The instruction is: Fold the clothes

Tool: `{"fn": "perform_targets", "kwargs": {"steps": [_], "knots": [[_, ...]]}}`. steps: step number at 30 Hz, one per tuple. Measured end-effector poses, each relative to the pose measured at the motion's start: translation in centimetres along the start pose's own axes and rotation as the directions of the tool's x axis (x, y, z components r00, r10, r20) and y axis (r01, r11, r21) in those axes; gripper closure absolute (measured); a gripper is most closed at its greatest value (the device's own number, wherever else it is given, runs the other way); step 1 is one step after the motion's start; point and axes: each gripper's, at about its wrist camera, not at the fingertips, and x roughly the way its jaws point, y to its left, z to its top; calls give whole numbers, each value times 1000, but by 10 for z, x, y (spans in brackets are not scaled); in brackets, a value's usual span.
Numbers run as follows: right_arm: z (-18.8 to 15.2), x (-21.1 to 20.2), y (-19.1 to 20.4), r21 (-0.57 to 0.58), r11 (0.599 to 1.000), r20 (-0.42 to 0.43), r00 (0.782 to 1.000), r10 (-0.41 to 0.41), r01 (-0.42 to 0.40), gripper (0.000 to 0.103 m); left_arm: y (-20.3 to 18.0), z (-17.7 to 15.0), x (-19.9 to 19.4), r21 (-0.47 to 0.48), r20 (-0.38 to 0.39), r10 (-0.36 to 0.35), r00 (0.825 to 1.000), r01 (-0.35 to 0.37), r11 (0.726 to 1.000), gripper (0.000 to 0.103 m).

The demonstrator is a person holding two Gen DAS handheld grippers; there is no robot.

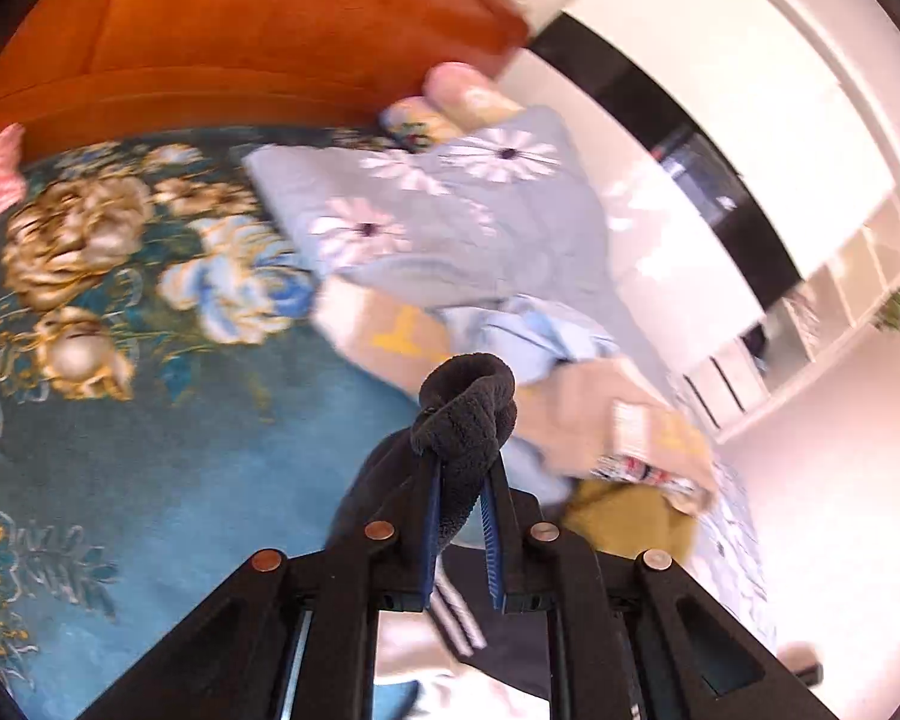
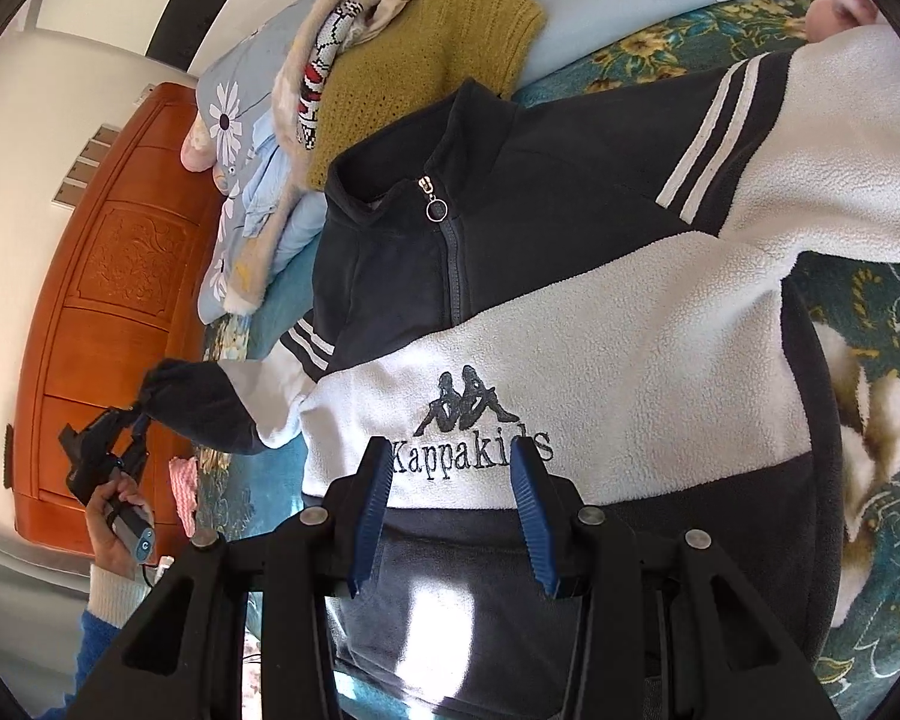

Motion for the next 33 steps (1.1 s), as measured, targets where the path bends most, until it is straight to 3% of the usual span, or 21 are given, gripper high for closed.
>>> {"fn": "perform_targets", "kwargs": {"steps": [2, 4, 8, 13, 17, 23, 27, 28, 31, 33], "knots": [[-1, -14, -8, 17, 1000, 28, 1000, 12, -13, 61, -51, -15, 1, 57, -30, -112, 993, 113, 992, 90], [-2, -29, -19, 38, 999, 56, 998, 17, -19, 61, -93, -38, 16, 106, -97, -179, 979, 189, 976, 90], [-3, -62, -49, 90, 996, 110, 994, -8, -2, 61, -159, -100, 67, 205, -231, -160, 960, 209, 956, 90], [-9, -95, -89, 155, 988, 158, 986, -48, 24, 61, -206, -193, 130, 222, -408, -112, 906, 218, 950, 90], [-13, -109, -116, 200, 979, 172, 982, -75, 40, 61, -238, -254, 167, 307, -492, -45, 870, 221, 926, 90], [-17, -121, -146, 251, 967, 182, 978, -100, 52, 61, -238, -318, 199, 390, -569, 97, 817, 164, 906, 89], [-16, -131, -158, 265, 963, 201, 973, -113, 58, 61, -213, -334, 210, 341, -654, 141, 744, 123, 932, 85], [-15, -133, -161, 268, 962, 205, 972, -117, 59, 61, -207, -334, 211, 328, -664, 142, 734, 116, 937, 84], [-12, -139, -169, 277, 959, 216, 968, -125, 62, 61, -197, -333, 205, 289, -675, 106, 730, 130, 949, 79], [-10, -145, -173, 279, 958, 230, 964, -131, 63, 61, -198, -335, 199, 278, -691, 95, 716, 143, 950, 66]]}}
